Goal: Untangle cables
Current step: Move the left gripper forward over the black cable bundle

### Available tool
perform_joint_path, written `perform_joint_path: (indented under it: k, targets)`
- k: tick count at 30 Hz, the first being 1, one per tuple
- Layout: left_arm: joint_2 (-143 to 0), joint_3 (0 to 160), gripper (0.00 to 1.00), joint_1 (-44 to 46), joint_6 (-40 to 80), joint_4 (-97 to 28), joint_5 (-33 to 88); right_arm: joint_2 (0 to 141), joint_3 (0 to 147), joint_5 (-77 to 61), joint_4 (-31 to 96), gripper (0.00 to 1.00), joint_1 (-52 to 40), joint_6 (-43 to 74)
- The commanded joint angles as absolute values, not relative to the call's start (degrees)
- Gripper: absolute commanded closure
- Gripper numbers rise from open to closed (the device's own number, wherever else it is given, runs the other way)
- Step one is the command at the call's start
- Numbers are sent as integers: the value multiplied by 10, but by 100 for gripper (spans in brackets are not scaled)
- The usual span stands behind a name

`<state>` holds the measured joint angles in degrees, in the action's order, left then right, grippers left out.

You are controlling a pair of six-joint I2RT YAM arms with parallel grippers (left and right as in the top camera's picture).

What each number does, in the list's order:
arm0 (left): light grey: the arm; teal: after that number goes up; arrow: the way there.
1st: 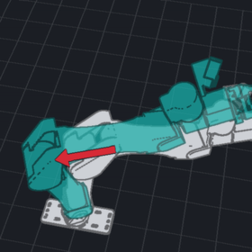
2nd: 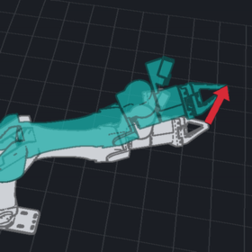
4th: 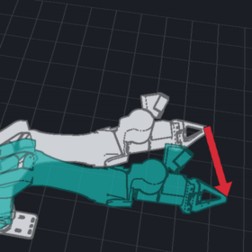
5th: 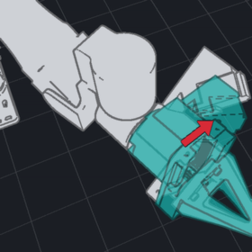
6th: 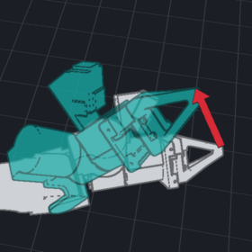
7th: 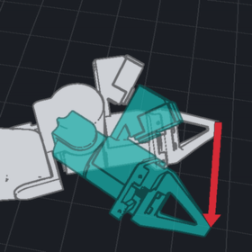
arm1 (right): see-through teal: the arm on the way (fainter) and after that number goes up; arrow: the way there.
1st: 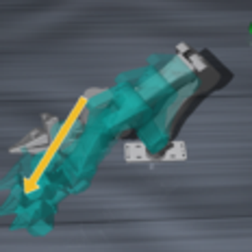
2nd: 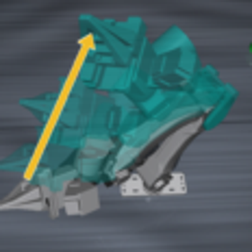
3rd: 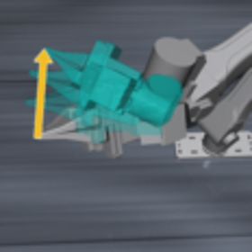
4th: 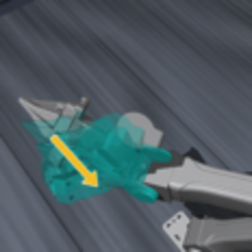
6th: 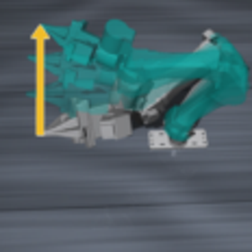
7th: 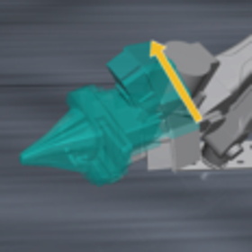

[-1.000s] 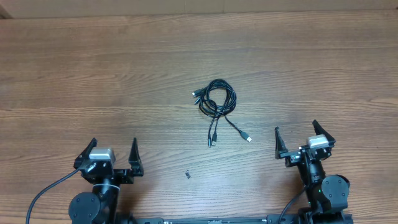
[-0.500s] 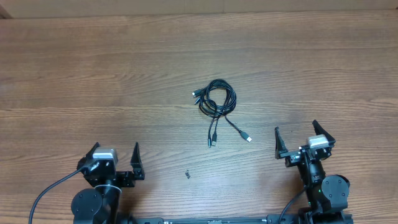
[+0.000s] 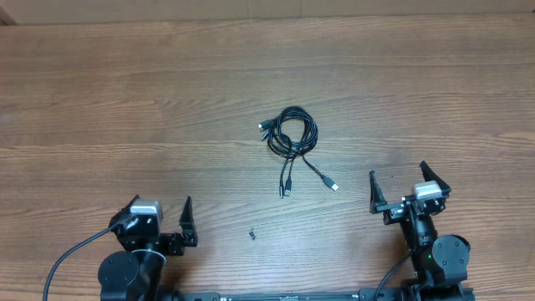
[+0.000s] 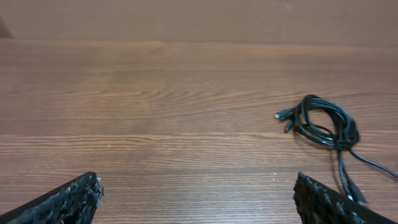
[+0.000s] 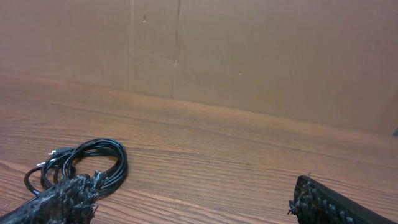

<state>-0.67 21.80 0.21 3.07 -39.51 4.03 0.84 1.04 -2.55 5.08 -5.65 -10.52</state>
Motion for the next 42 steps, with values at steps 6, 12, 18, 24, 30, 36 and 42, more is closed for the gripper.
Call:
perform_joint_path:
  k: [6, 12, 18, 24, 30, 36, 42]
  targets:
    - [-11, 234, 0, -3, 57, -358, 116, 2, 5, -22, 47, 0, -54, -106]
    - [-102, 274, 1, -3, 60, -353, 158, 2, 5, -22, 47, 0, -54, -106]
    - [-255, 363, 0, -1, 33, -364, 211, 2, 5, -22, 47, 0, -54, -106]
    - [-390, 455, 0, 18, -2, -400, 210, 2, 5, -22, 47, 0, -54, -106]
    - [-494, 516, 0, 86, -30, -414, 193, 2, 5, -22, 47, 0, -54, -106]
    - [-622, 572, 0, 179, -30, -416, 139, 2, 5, -22, 47, 0, -54, -106]
    - [-719, 616, 0, 234, -21, -411, 103, 2, 5, -22, 47, 0, -54, -106]
